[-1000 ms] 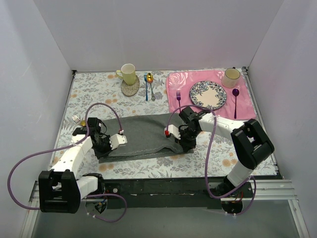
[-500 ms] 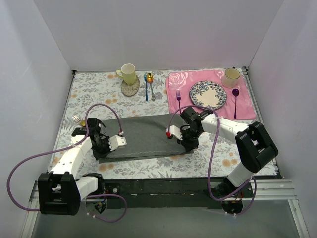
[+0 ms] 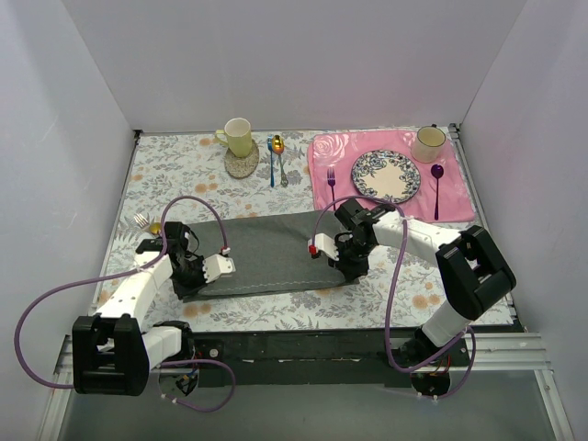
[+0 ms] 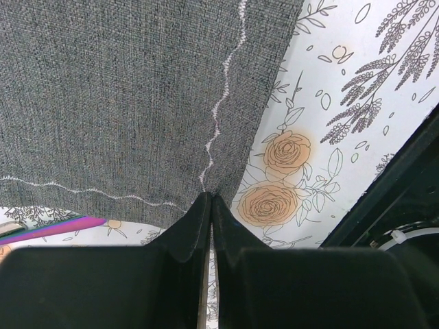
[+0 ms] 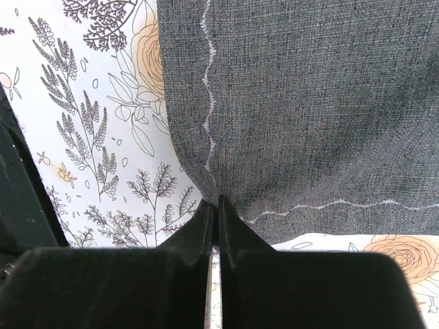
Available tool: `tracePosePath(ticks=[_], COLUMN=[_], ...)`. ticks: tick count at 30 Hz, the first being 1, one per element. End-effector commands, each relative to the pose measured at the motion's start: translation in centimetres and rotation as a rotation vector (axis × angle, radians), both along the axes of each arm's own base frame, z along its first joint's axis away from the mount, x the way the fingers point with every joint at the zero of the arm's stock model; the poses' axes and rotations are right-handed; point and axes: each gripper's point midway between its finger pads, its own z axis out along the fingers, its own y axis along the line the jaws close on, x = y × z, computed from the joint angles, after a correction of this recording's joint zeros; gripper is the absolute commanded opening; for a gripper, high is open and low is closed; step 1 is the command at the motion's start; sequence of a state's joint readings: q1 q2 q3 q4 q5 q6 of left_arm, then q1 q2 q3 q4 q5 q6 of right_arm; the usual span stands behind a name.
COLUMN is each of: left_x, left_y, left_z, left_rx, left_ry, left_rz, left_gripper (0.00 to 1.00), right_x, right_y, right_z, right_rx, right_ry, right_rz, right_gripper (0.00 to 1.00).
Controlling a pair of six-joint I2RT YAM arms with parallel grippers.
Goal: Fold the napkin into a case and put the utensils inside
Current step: Fold and flatten the napkin at the center of the board, then move the rectangle-folded napkin to the center of the board.
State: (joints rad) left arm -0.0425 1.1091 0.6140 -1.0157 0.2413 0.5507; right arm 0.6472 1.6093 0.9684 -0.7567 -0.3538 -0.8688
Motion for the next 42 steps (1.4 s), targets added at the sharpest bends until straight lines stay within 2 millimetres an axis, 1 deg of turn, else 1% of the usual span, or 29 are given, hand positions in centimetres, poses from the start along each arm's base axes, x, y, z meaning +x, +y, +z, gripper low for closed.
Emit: tracePosePath(ticks=[1,2,3,4,5,6,7,9,10,11,12,14,15,16,17,18,19,21,22,24,26,30,34,35,37,38,40,41,42], left_x=[0.4,0.5,0.4,0.4,0.7,0.5,0.5,0.9,1.2,1.4,2.5,3.4,4.3,4.7,5.0,5.3,5.0,5.5,5.4,6.2,7.2,8.0,7.7,7.4,6.9,6.7,5.7,5.0,4.5], left_y=[0.1,0.0,0.0,-0.1,-0.3,-0.4,-0.7,-1.5,-1.8,-2.0,-2.5,-2.8,-2.9,-2.9,-2.8,-2.8,-2.6,-2.2,-1.8,-1.6,-1.1,-0.9,-0.7,-0.3,-0.1,0.1,0.2,0.2,0.3], left_z=[0.3,0.4,0.6,0.8,1.3,1.6,1.9,3.2,3.7,4.1,5.0,5.5,5.4,5.2,4.9,4.6,3.9,3.1,2.6,2.6,2.9,2.4,0.8,0.1,-0.4,-0.6,-1.1,-1.2,-1.3], left_rx=[0.008,0.006,0.005,-0.003,-0.014,-0.022,-0.034,-0.081,-0.098,-0.117,-0.148,-0.177,-0.183,-0.184,-0.182,-0.18,-0.171,-0.156,-0.141,-0.149,-0.173,-0.186,-0.164,-0.14,-0.127,-0.114,-0.101,-0.095,-0.089], left_ry=[-0.019,-0.021,-0.015,-0.012,-0.021,-0.011,-0.01,-0.01,-0.018,-0.02,-0.052,-0.064,-0.086,-0.089,-0.085,-0.085,-0.06,-0.071,-0.067,-0.096,-0.1,-0.066,-0.028,-0.028,-0.022,-0.02,-0.002,0.014,0.014], left_rz=[-0.006,-0.007,-0.006,-0.004,-0.001,0.004,0.003,0.023,0.032,0.06,0.078,0.148,0.17,0.192,0.216,0.237,0.251,0.282,0.296,0.321,0.389,0.428,0.439,0.432,0.422,0.413,0.397,0.391,0.367], left_gripper=[0.02,0.05,0.1,0.21,0.25,0.28,0.31,0.37,0.38,0.38,0.38,0.4,0.4,0.4,0.4,0.39,0.39,0.39,0.39,0.39,0.4,0.4,0.4,0.4,0.4,0.4,0.4,0.4,0.39], right_x=[0.3,0.3,0.0,0.1,0.1,-0.1,-0.1,-0.3,-0.5,0.2,0.5,1.7,2.1,2.3,2.6,2.8,2.9,3.6,4.0,5.0,5.8,7.1,7.1,7.0,6.6,6.0,5.3,4.5,4.2], right_y=[-0.2,-0.2,-0.3,0.0,0.1,0.2,0.7,1.3,1.5,2.0,2.2,2.5,2.4,2.3,2.5,2.5,2.5,2.8,2.7,2.9,3.2,3.8,3.2,3.0,2.6,2.2,1.8,1.5,1.5], right_z=[0.3,0.4,0.5,1.1,1.5,2.0,3.2,4.6,5.3,6.1,6.5,6.9,6.7,6.0,5.7,5.4,5.0,4.6,4.1,3.9,3.8,2.7,-0.1,-0.5,-1.3,-1.7,-1.8,-2.0,-1.7], right_rx=[-0.009,-0.009,-0.013,-0.001,0.006,0.016,0.043,0.075,0.095,0.115,0.125,0.149,0.143,0.121,0.119,0.117,0.108,0.102,0.085,0.089,0.094,0.092,0.031,0.021,0.004,-0.008,-0.015,-0.028,-0.02], right_ry=[-0.003,0.002,0.011,0.01,0.012,0.017,0.027,0.042,0.064,0.053,0.055,0.069,0.075,0.087,0.085,0.085,0.084,0.076,0.07,0.037,0.017,0.014,0.041,0.043,0.045,0.062,0.075,0.094,0.103], right_rz=[0.007,0.007,0.009,0.008,0.012,0.011,0.01,0.002,-0.017,-0.032,-0.049,-0.106,-0.124,-0.14,-0.143,-0.155,-0.162,-0.186,-0.194,-0.218,-0.238,-0.252,-0.264,-0.264,-0.263,-0.264,-0.261,-0.259,-0.254], right_gripper=[0.09,0.12,0.3,0.37,0.43,0.48,0.51,0.54,0.54,0.54,0.52,0.47,0.44,0.41,0.37,0.35,0.34,0.33,0.33,0.33,0.33,0.33,0.33,0.33,0.33,0.32,0.32,0.32,0.32])
